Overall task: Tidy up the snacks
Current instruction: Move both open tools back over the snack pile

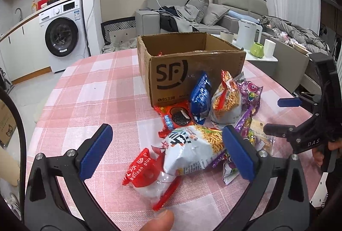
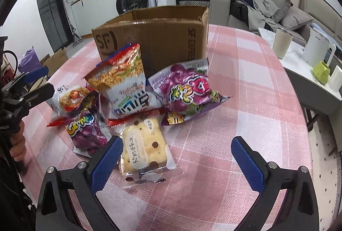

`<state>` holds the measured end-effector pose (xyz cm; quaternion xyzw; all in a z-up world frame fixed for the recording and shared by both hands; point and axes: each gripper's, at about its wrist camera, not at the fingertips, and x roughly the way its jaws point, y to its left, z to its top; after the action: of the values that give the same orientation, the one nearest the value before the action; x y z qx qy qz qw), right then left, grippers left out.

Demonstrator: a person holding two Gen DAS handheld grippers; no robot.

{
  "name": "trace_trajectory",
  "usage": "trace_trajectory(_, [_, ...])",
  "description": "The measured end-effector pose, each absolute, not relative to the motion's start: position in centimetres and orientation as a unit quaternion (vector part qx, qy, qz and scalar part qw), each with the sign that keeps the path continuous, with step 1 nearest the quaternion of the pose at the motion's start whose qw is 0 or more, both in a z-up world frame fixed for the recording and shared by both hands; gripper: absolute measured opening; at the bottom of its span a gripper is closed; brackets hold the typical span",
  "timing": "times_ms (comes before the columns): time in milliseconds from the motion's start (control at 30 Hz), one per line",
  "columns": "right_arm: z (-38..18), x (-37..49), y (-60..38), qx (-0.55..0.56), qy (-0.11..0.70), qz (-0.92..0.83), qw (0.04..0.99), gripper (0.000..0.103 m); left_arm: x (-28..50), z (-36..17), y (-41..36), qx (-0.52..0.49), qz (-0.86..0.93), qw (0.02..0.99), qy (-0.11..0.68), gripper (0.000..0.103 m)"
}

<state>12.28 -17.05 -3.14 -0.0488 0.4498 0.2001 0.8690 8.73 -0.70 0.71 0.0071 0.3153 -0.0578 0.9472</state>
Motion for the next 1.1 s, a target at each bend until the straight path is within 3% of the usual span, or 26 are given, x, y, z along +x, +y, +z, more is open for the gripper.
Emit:
trace_trajectory(933, [-5.6, 12.5, -14.4, -0.091, 0.478, 0.203, 0.85, 0.103, 9.6, -1.7, -2.3, 0.03, -0.082, 0.932, 0.352, 0.102])
trace_trajectory(1033, [-5.5, 12.6, -14.3, -0.093, 0.476, 0.204, 0.85, 0.101, 9.7, -1.7, -2.1, 0.022, -0.082, 0.931, 0.354, 0.102])
trace_trajectory(1100, [-5.4, 12.5, -14.2, -0.088, 0.473, 0.213, 0.85, 0.093, 9.8, -1.8, -1.9, 0.018, -0.082, 0.931, 0.355, 0.102])
